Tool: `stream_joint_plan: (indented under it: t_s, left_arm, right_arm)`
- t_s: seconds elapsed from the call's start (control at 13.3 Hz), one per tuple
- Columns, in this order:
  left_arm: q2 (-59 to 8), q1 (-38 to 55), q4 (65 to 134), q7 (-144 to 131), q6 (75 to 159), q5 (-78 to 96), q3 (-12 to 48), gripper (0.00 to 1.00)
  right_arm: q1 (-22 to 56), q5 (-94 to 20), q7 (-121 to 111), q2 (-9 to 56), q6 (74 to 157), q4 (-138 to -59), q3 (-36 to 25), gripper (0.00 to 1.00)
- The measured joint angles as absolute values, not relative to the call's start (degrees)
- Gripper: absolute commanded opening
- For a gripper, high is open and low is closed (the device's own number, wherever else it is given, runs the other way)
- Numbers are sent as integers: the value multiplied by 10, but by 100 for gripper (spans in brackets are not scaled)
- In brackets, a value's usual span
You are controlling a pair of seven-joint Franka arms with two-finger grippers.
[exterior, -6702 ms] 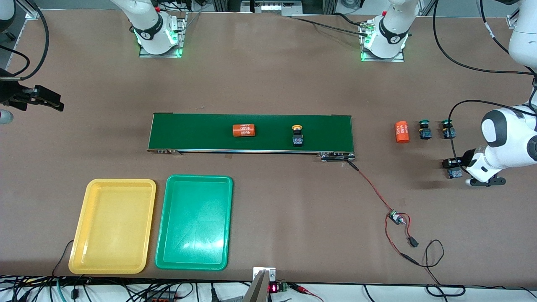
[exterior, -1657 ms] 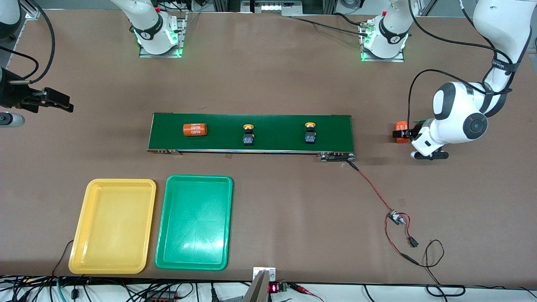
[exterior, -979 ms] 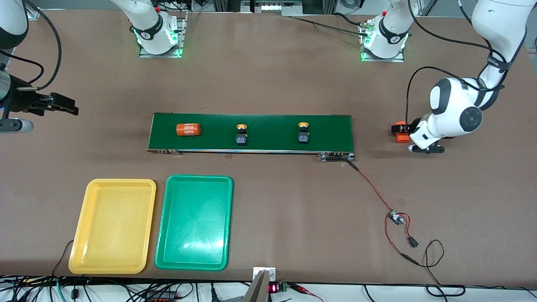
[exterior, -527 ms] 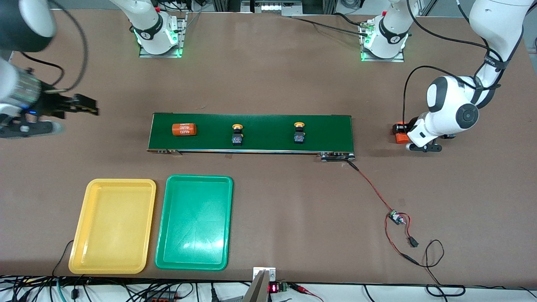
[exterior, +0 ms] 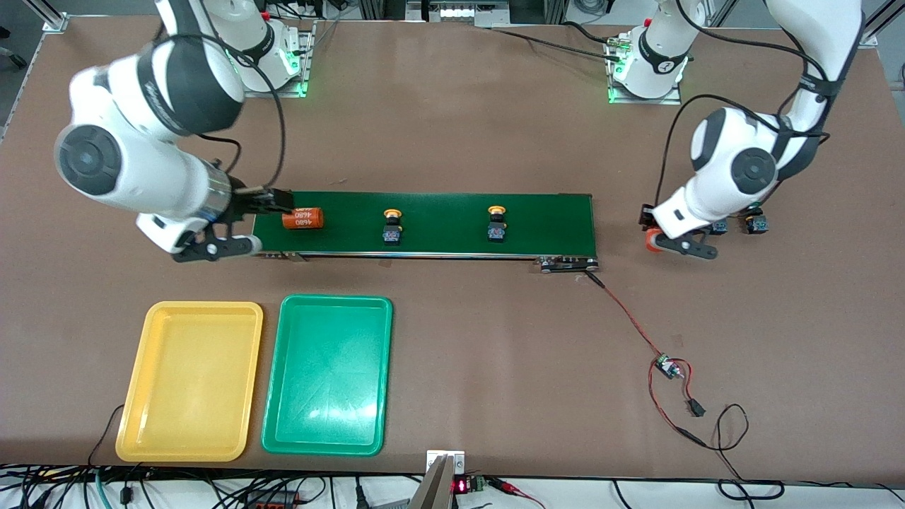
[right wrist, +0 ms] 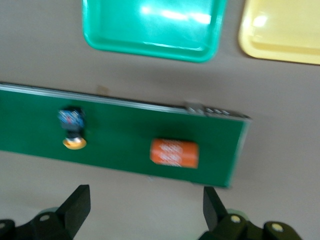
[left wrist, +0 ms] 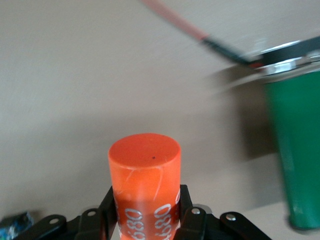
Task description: Sort buttons by color to trays
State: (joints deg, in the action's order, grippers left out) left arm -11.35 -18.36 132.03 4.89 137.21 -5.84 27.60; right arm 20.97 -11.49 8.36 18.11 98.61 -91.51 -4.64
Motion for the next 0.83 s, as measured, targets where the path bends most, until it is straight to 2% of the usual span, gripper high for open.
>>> stream_joint_plan:
  t_s: [0.23,0.53,0.83]
  left_arm:
    - [-107,-177,1300,145,1364,-59,298,0]
    - [-107,-151,1276,277,1337,-60,316,0]
    - [-112,-109,1260,381,1327,-60,320,0]
  right_arm:
    - [235,-134,123,225,1073,-931,-46,100]
    - [296,-135,230,270,1149,-943,-46,100]
    - [350,-135,274,279,1304,-1037,-46,100]
